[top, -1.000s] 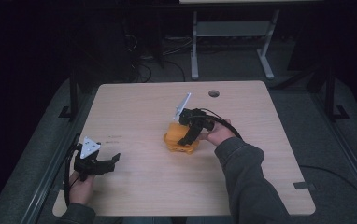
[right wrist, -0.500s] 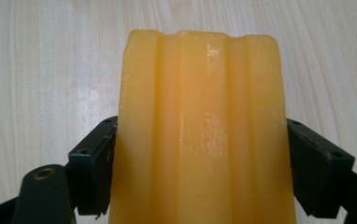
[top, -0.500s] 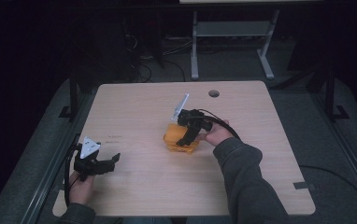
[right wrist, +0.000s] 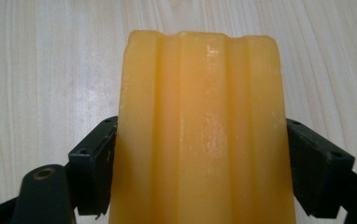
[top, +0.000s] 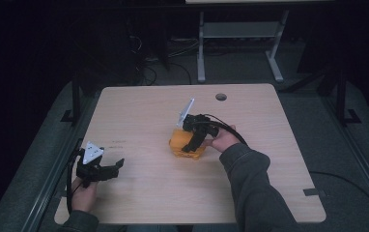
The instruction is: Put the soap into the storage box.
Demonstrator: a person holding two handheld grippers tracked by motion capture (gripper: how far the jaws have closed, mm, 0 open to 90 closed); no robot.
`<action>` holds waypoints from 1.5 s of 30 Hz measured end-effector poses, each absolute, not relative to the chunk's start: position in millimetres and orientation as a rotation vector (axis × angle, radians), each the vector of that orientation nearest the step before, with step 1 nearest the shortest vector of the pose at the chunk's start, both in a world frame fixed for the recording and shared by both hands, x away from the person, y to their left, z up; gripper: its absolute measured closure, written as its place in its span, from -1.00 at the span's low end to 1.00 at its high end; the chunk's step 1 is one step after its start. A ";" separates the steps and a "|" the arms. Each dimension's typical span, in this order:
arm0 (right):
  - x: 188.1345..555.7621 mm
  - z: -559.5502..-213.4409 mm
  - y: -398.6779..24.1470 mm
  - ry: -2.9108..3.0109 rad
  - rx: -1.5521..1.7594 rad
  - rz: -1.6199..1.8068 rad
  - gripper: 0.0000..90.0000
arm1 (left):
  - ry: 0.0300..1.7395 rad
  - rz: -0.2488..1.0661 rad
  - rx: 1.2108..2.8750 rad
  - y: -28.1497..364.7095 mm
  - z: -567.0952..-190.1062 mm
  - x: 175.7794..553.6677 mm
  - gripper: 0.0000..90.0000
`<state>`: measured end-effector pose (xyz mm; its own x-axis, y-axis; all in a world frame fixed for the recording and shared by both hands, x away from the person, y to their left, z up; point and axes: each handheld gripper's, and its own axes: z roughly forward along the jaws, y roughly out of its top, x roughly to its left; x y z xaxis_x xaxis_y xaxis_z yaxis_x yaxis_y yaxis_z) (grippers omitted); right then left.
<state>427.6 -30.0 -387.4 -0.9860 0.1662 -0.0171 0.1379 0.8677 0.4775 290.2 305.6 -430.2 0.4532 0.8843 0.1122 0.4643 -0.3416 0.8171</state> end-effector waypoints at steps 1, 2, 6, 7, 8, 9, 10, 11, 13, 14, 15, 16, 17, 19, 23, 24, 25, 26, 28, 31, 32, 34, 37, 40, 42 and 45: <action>427.5 -387.7 -29.9 2.982 0.248 0.752 -0.55 | 1.126 0.729 1.971 305.7 -430.2 290.2 -0.69; 427.5 -388.1 -29.9 2.983 0.248 0.754 -0.55 | 1.127 0.728 1.970 305.7 -430.2 290.2 -0.69; 427.6 -389.1 -30.0 2.984 0.250 0.754 -0.55 | 1.125 0.729 1.971 305.7 -430.2 290.2 -0.69; 427.6 -389.1 -30.0 2.984 0.250 0.754 -0.55 | 1.125 0.729 1.971 305.7 -430.2 290.2 -0.69; 427.7 -389.6 -29.9 2.983 0.246 0.755 -0.55 | 1.127 0.728 1.969 305.5 -430.2 290.2 -0.69; 427.8 -390.2 -30.0 2.982 0.240 0.753 -0.55 | 1.125 0.729 1.972 305.7 -430.1 290.2 -0.69; 427.5 -390.5 -30.0 2.986 0.248 0.750 -0.55 | 1.125 0.728 1.970 305.7 -430.2 290.2 -0.69; 427.5 -390.9 -30.0 2.987 0.249 0.748 -0.55 | 1.125 0.728 1.970 305.7 -430.2 290.2 -0.69; 427.6 -391.9 -29.9 2.988 0.249 0.748 -0.55 | 1.126 0.728 1.969 305.4 -430.2 290.2 -0.69; 427.6 -391.9 -29.9 2.988 0.249 0.748 -0.55 | 1.126 0.728 1.969 305.4 -430.2 290.2 -0.69; 427.9 -392.5 -30.0 2.987 0.245 0.753 -0.55 | 1.126 0.728 1.970 305.4 -430.2 290.2 -0.69; 428.0 -392.6 -30.0 2.986 0.245 0.754 -0.55 | 1.126 0.728 1.970 305.4 -430.2 290.2 -0.69; 428.1 -392.8 -30.0 2.986 0.244 0.754 -0.55 | 1.127 0.728 1.969 305.5 -430.2 290.2 -0.69; 428.2 -393.1 -30.2 2.985 0.248 0.755 -0.55 | 1.127 0.728 1.970 305.6 -430.2 290.2 -0.69; 428.8 -394.3 -30.7 2.989 0.255 0.758 -0.55 | 1.126 0.728 1.971 305.7 -430.2 290.2 -0.69; 428.8 -394.3 -30.7 2.989 0.255 0.758 -0.55 | 1.126 0.728 1.971 305.7 -430.2 290.2 -0.69; 429.0 -394.4 -30.9 2.988 0.256 0.760 -0.55 | 1.126 0.728 1.972 305.6 -430.2 290.2 -0.69; 429.0 -394.5 -31.0 2.987 0.258 0.762 -0.55 | 1.127 0.727 1.969 305.4 -430.2 290.2 -0.69; 429.2 -394.4 -31.0 2.986 0.260 0.761 -0.55 | 1.127 0.727 1.970 305.3 -430.3 290.3 -0.69; 429.4 -394.4 -31.3 2.986 0.260 0.764 -0.55 | 1.127 0.726 1.970 305.5 -430.2 290.2 -0.69; 429.4 -394.4 -31.3 2.986 0.260 0.764 -0.55 | 1.127 0.726 1.970 305.5 -430.2 290.2 -0.69; 428.9 -394.4 -31.1 2.986 0.261 0.763 -0.55 | 1.128 0.726 1.970 305.4 -430.2 290.2 -0.69; 428.9 -394.3 -31.4 2.984 0.257 0.766 -0.56 | 1.127 0.726 1.970 305.3 -430.2 290.3 -0.69; 428.7 -394.3 -31.6 2.984 0.260 0.770 -0.56 | 1.127 0.727 1.970 305.1 -430.2 290.3 -0.69; 428.5 -394.1 -31.7 2.985 0.264 0.769 -0.56 | 1.128 0.726 1.970 305.1 -430.2 290.3 -0.69; 428.4 -393.7 -32.2 2.986 0.272 0.773 -0.56 | 1.127 0.726 1.970 304.9 -430.3 290.3 -0.69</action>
